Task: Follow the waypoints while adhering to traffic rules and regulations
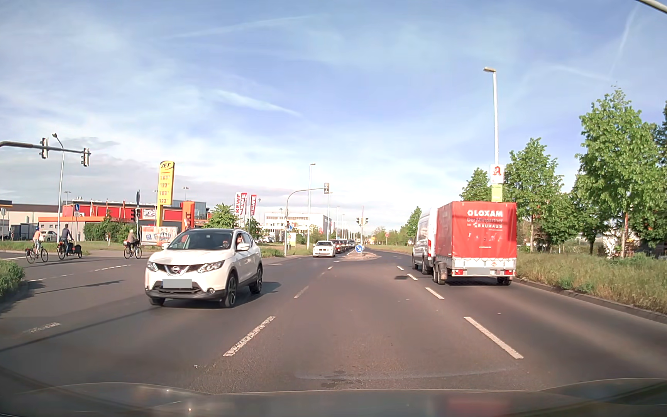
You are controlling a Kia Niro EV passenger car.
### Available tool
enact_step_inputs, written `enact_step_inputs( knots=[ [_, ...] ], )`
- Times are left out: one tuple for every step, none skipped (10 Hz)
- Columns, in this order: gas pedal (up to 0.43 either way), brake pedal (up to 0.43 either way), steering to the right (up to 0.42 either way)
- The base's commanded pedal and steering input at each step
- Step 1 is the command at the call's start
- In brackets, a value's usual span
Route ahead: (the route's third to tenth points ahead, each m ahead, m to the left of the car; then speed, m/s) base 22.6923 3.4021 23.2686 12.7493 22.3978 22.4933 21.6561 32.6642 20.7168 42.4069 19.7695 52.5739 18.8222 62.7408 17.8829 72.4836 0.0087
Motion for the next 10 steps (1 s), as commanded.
enact_step_inputs(
  knots=[
    [0.000, 0.268, -0.006],
    [0.000, 0.268, -0.006],
    [0.000, 0.268, -0.006],
    [0.000, 0.268, -0.006],
    [0.000, 0.268, -0.006],
    [0.000, 0.268, -0.006],
    [0.000, 0.268, -0.006],
    [0.000, 0.268, -0.006],
    [0.000, 0.268, -0.006],
    [0.000, 0.268, -0.006]
  ],
)
